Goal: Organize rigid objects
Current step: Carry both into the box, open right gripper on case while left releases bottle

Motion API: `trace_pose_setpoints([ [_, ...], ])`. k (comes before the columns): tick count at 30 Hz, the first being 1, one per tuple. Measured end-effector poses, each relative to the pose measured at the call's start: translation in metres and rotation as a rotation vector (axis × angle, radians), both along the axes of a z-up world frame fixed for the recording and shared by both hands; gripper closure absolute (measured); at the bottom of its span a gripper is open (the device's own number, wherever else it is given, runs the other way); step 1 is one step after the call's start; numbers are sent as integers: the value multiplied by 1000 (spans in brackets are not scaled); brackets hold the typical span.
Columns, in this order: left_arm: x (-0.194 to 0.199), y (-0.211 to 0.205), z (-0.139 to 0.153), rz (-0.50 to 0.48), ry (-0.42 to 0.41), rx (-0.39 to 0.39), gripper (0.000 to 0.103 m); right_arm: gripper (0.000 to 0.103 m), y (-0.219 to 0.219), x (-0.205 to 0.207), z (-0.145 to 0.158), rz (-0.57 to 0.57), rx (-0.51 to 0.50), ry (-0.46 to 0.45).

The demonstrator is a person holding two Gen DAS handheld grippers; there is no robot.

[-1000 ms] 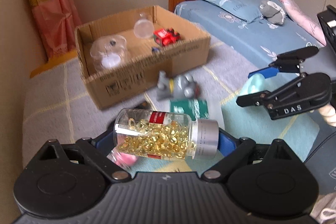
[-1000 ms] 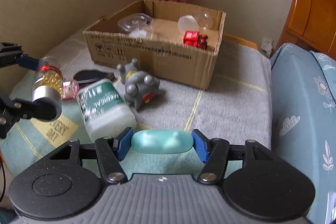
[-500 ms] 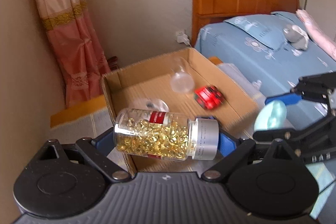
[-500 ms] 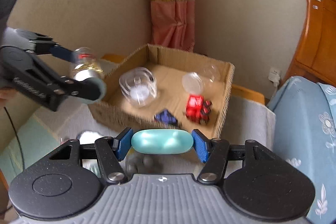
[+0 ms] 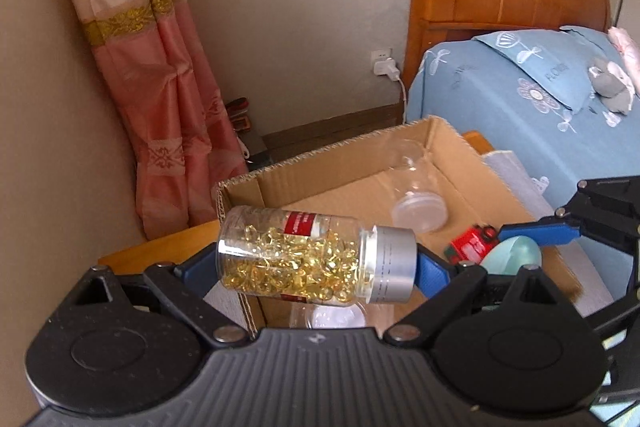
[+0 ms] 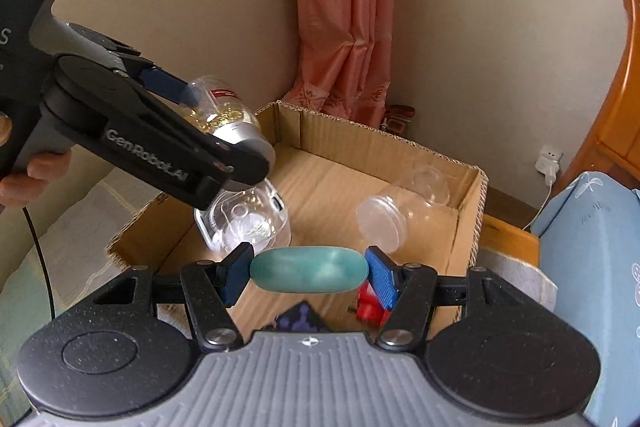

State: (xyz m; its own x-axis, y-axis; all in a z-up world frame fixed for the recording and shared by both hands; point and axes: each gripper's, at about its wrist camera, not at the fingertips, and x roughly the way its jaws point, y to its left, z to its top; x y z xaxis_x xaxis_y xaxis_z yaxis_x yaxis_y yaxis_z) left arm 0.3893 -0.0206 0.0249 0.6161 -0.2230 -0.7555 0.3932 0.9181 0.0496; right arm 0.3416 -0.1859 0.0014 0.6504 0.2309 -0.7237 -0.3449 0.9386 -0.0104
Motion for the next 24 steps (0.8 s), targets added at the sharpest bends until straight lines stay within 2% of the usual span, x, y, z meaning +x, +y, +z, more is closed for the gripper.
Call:
trace_pose_setpoints([
  [5,20,-3,-4,16,11,-4,7,35,-1,15,-7,15,25,12],
  [7,25,-5,-5,20,14,-3,7,15,-1,12,-6,9,42,-1],
  [9,31,-7,-8,22,19,-2,7,12,-4,6,-5,9,51,-18],
  [18,44,-17,-14,57,35,7,7,7,-16,-21,-4,-19,94,-15],
  [20,46,-16,-13,92,50,-16,7,6,-16,-25,-2,-21,95,-20],
  [24,35,-10,-4,97,58,-67,6,4,-20,-39,0,-41,113,-12],
])
